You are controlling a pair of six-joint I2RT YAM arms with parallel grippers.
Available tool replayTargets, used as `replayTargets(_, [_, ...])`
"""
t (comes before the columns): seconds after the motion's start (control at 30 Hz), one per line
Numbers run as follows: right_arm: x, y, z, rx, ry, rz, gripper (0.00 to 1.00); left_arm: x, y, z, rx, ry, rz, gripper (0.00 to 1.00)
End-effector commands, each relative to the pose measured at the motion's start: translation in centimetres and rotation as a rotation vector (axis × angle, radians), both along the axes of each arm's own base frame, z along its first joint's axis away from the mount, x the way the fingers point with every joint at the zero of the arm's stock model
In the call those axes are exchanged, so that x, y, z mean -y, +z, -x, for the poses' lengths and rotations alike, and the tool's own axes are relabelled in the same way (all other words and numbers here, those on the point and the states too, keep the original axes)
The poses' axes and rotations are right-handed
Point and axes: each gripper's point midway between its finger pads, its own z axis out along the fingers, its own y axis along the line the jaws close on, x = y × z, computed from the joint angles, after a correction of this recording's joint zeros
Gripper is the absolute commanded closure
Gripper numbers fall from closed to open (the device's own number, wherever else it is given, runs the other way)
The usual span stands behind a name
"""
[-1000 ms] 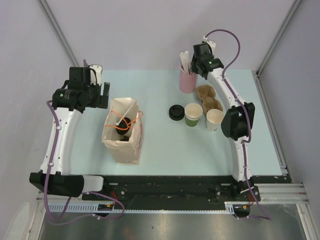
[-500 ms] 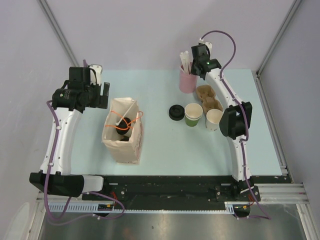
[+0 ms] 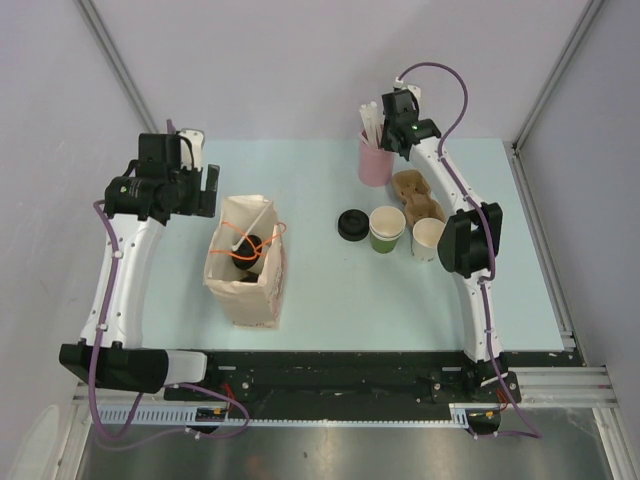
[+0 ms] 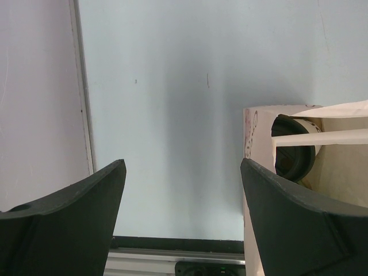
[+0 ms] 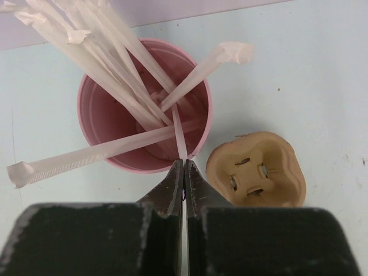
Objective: Pack the takeout coffee
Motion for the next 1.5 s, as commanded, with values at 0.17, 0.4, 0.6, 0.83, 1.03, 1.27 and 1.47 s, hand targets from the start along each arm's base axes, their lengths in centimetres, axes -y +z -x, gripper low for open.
replayTargets(0.17, [1.2, 16.8, 1.0, 0.368, 0.046, 0.006, 1.00, -0.5, 0.9, -0.4, 0.038, -0.009, -0.021, 0.14])
replayTargets(0.4, [0.6, 26.3, 9.2, 0.479, 0.146, -0.066, 1.00, -0.6, 1.2, -0.3, 0.047, -0.010, -0.026, 0.14])
replayTargets(0.6, [-3.7, 33.5, 19.4, 0.577, 0.459, -0.215, 1.00, -1.0, 0.8, 0.1, 0.037, -0.003, -0.042, 0.13])
replayTargets(0.83, [-9.9, 35.2, 31.7, 0.515, 0.812, -0.344, 1.00, -1.5, 1.1, 0.8, 0.050, 0.006, -0.059, 0.14])
replayTargets(1.03, [-15.6, 32.4, 39.6, 0.339, 1.089, -0.411, 1.00, -1.9, 1.8, 1.2, 0.071, 0.018, -0.077, 0.13])
replayTargets(1.27, [-18.0, 27.4, 43.4, 0.126, 1.146, -0.269, 1.00, -2.3, 1.7, 2.3, 0.078, 0.024, -0.086, 0.13])
replayTargets(1.47, [-20.3, 24.7, 42.2, 0.092, 1.127, -0.185, 1.00, -2.4, 1.0, 3.0, 0.064, 0.023, -0.092, 0.13])
